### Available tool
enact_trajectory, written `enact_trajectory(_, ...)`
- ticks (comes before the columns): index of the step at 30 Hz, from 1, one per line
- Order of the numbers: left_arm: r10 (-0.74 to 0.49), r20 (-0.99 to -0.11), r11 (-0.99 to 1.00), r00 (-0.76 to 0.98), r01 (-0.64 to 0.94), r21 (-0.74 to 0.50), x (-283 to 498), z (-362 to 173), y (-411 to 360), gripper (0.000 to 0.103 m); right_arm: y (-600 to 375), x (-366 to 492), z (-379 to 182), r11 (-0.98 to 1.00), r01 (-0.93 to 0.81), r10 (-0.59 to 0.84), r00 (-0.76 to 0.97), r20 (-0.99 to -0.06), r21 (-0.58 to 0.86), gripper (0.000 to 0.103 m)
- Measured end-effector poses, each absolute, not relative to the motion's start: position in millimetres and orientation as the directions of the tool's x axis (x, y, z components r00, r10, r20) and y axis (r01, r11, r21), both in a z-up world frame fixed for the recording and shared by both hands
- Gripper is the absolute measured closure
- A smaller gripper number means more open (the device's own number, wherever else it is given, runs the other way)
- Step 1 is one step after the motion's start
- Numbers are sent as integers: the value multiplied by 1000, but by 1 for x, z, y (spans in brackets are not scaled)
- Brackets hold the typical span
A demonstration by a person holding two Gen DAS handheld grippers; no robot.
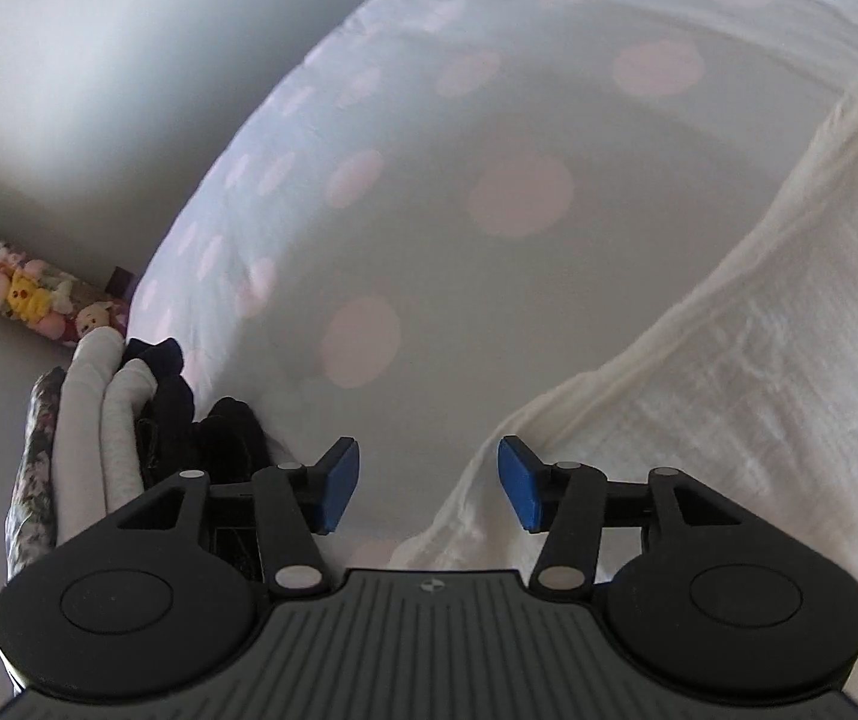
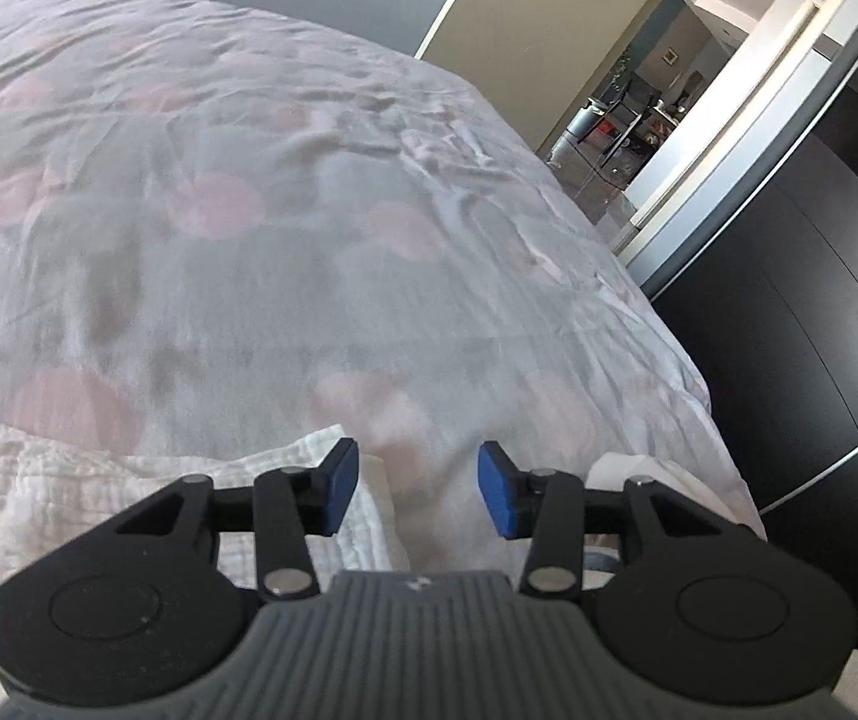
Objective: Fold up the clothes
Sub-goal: 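Open both grippers and release the folded gauze onto the bed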
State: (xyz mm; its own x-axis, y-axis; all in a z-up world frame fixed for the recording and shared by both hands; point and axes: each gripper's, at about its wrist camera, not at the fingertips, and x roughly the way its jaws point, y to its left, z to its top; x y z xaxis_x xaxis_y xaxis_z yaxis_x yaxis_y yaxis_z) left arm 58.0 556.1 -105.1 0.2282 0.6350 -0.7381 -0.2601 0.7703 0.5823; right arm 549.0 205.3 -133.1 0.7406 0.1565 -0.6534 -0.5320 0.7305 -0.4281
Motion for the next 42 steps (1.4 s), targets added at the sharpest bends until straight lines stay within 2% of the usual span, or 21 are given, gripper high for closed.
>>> enact_trajectory(3, 653, -702, 752, 285, -353, 556, 52, -83, 535, 40, 172, 546, -115, 788, -510, 180, 727, -663, -345, 56)
enact_trajectory(10, 550, -738, 780, 391, -556, 287, 30, -58, 487, 37, 93, 511, -95, 878, -474, 278, 623, -731, -69, 56)
enact_trajectory(18, 465, -772, 724, 432, -688, 51, 0, -94, 442, 37, 17, 473, -115, 915, -339, 376, 514, -771, 221, 57)
enact_trajectory(22, 508, -758, 657, 408, -753, 36, -23, -122, 431, 37, -13, 470, -130, 873, -189, 483, 466, -741, 450, 57)
enact_trajectory(24, 539, -749, 618, 387, -785, 39, -34, -135, 427, 37, -19, 470, -139, 854, -125, 501, 460, -733, 506, 56)
enact_trajectory(27, 561, -745, 610, 360, -789, 78, -44, -141, 433, 37, -21, 474, -150, 836, -68, 510, 465, -724, 545, 58)
enact_trajectory(29, 580, -733, 605, 354, -790, 97, -48, -144, 438, 37, -19, 478, -152, 825, -51, 515, 478, -712, 563, 76)
enact_trajectory(30, 588, -732, 597, 344, -796, 105, -49, -146, 441, 37, -17, 480, -151, 825, -51, 514, 483, -709, 563, 89)
enact_trajectory(31, 595, -731, 589, 335, -801, 112, -51, -147, 445, 37, -14, 482, -149, 828, -53, 510, 485, -711, 558, 91)
enact_trajectory(36, 569, -747, 597, 343, -797, 89, -52, -153, 453, 37, 1, 486, -122, 858, -126, 481, 536, -693, 498, 98)
enact_trajectory(39, 574, -744, 591, 343, -802, 85, -57, -151, 457, 37, 6, 485, -105, 912, -166, 393, 612, -686, 375, 98)
enact_trajectory(42, 567, -747, 562, 347, -826, 43, -67, -147, 465, 37, 8, 487, -111, 943, -179, 331, 617, -714, 282, 98)
